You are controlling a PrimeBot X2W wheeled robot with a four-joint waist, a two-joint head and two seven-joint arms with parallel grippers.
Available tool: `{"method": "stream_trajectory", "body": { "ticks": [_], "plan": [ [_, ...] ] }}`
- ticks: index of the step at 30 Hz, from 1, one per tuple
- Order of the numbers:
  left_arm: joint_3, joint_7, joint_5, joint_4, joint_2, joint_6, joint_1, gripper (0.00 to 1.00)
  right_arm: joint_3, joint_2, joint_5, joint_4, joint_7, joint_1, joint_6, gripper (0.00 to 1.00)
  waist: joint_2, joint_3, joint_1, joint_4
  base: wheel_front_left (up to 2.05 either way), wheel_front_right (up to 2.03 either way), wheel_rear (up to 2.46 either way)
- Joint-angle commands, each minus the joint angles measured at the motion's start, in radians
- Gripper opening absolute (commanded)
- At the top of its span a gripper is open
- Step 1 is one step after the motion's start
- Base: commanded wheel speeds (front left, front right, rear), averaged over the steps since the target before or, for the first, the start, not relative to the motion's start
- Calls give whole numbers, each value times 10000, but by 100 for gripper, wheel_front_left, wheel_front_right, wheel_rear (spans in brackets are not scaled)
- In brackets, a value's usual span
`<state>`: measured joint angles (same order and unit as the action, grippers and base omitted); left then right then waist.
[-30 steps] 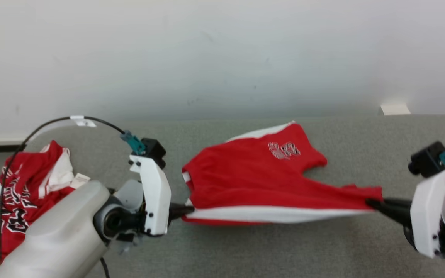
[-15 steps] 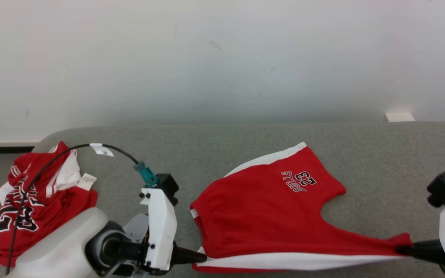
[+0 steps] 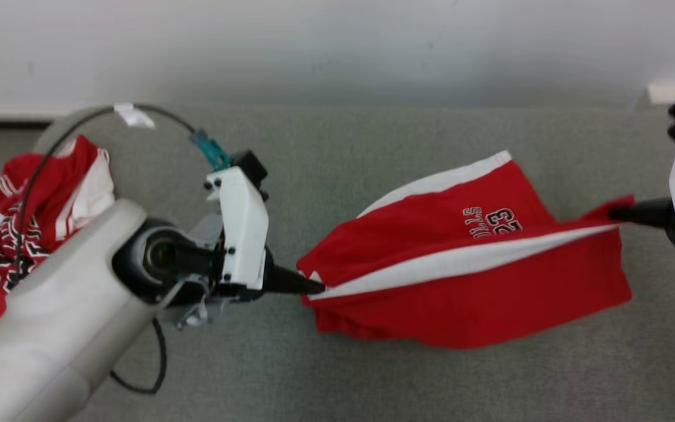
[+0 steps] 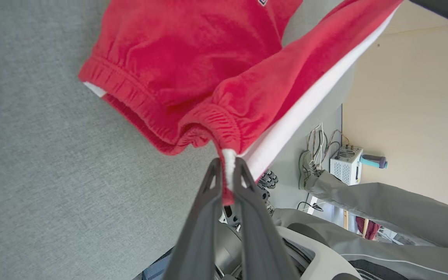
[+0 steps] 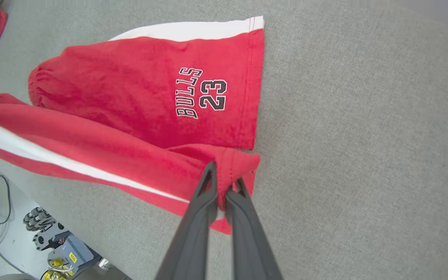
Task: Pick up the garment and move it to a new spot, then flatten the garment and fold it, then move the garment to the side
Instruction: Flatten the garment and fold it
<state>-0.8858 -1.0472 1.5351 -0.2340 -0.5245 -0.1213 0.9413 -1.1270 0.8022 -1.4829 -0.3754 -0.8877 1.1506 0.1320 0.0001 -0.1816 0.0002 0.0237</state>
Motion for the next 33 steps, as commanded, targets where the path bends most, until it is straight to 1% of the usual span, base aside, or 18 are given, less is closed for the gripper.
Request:
{"method": "stream_trajectory", "body": {
  "ticks": [1, 7, 12, 16, 17, 18, 19, 20, 23, 27, 29, 31, 33],
  "plan": [
    [66, -122, 95, -141, 43, -48, 256, 0, 64, -128, 154, -302, -43, 250, -26, 0, -1, -845, -2, 320, 0, 0, 0],
    [166, -684, -71, -796, 296, -370, 1530, 0, 260, -1308, 859, -2037, -167, 1514, -26, 0, -1, -1920, -2, 470, 0, 0, 0],
    [267, -754, -248, -1215, 493, -471, 2296, 0, 471, -2182, 1174, -3257, -86, 2233, -26, 0, -1, -2575, -2, 540, 0, 0, 0],
    [336, -666, -338, -1569, 665, -381, 2677, 0, 565, -2675, 1377, -4005, 24, 2593, -24, 0, -1, -2875, -2, 579, 0, 0, 0],
    [355, -607, -371, -1668, 712, -353, 2730, 0, 567, -2779, 1436, -4129, 53, 2648, -24, 7, -1, -2904, -2, 587, 0, 0, 0],
    [395, -531, -395, -1730, 769, -297, 2768, 0, 579, -2870, 1480, -4230, 115, 2691, -24, 31, -1, -2925, -2, 592, 0, 0, 0],
    [432, -445, -405, -1801, 831, -241, 2795, 27, 610, -2947, 1499, -4271, 205, 2718, -24, 50, -1, -2938, -2, 593, 0, 0, 0],
    [489, -360, -396, -1880, 885, -178, 2836, 45, 646, -3003, 1507, -4332, 297, 2721, -24, 100, -1, -2937, -2, 593, 0, 0, 0],
    [674, -42, -363, -2110, 960, 56, 2871, 99, 709, -3137, 1647, -4526, 784, 2690, -24, 100, -1, -2812, -2, 562, 0, 0, 0],
    [975, 297, -127, -2346, 1008, 319, 2716, 100, 786, -3302, 1714, -4726, 1404, 2375, -24, 100, -1, -2454, -2, 478, 0, 0, 0],
    [1055, 460, -158, -2425, 934, 434, 2612, 100, 821, -3293, 1684, -4614, 1744, 2200, -24, 100, -1, -2229, -2, 450, 0, 0, 0],
    [984, 646, -408, -2478, 788, 576, 2569, 100, 826, -3185, 1869, -4403, 2386, 2080, -24, 100, -1, -1993, -2, 427, 0, 0, 0],
    [903, 1029, -754, -2472, 675, 855, 2491, 100, 898, -3078, 2116, -4103, 3538, 1894, -24, 100, -1, -1733, -2, 402, 0, 0, 0]
  ]
}}
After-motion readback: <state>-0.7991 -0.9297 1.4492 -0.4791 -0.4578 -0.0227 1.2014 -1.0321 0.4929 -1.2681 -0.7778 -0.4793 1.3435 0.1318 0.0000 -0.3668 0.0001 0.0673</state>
